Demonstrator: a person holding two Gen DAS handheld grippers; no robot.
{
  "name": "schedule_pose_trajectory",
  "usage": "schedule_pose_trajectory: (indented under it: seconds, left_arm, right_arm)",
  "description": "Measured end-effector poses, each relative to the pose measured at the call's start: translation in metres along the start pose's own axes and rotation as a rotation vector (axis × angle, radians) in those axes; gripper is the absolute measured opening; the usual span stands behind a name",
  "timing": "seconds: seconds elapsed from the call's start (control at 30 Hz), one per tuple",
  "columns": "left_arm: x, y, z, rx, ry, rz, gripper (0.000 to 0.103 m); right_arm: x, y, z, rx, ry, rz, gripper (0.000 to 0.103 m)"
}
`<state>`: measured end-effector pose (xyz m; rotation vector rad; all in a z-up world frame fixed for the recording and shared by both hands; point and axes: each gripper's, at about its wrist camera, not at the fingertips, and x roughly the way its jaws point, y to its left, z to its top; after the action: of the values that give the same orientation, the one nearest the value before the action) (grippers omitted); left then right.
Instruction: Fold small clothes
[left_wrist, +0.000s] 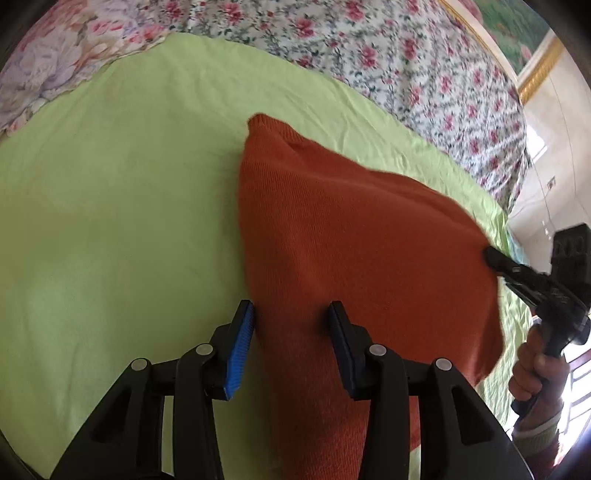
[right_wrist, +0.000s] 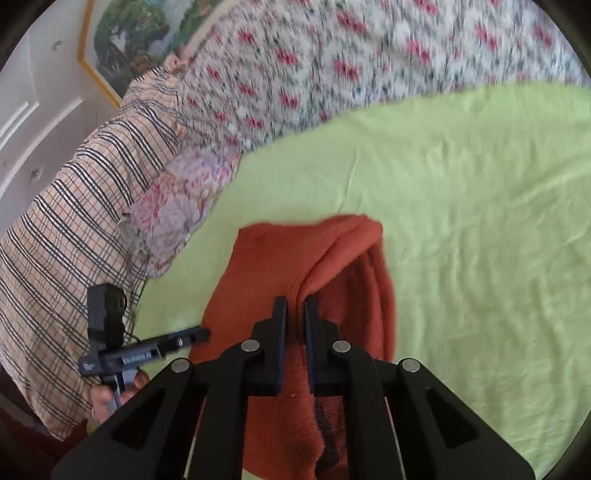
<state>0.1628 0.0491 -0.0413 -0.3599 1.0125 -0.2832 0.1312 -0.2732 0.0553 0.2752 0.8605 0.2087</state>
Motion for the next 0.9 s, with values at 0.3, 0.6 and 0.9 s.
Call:
schedule_pose_trajectory:
  seconds: [0.3,0.6,0.9]
  left_arm:
    - [0.011,0.005,-0.018,-0.01,0.049,0.019,0.054]
    - [0.015,0.009,-0.009,-0.037,0.048,0.014,0.06]
    - [0.019,0.005,0.013,-0.029,0.053,0.012,0.058]
  right_arm:
    - [0.052,-0.049,-0.037,0.079,0.134,-0.136,0.01]
    - [0.055,-0.046,-0.041,0.066,0.128,-0.176,0.01]
    - [0.009,-0.024,-0.042,0.096,0.031,-0.11,0.014]
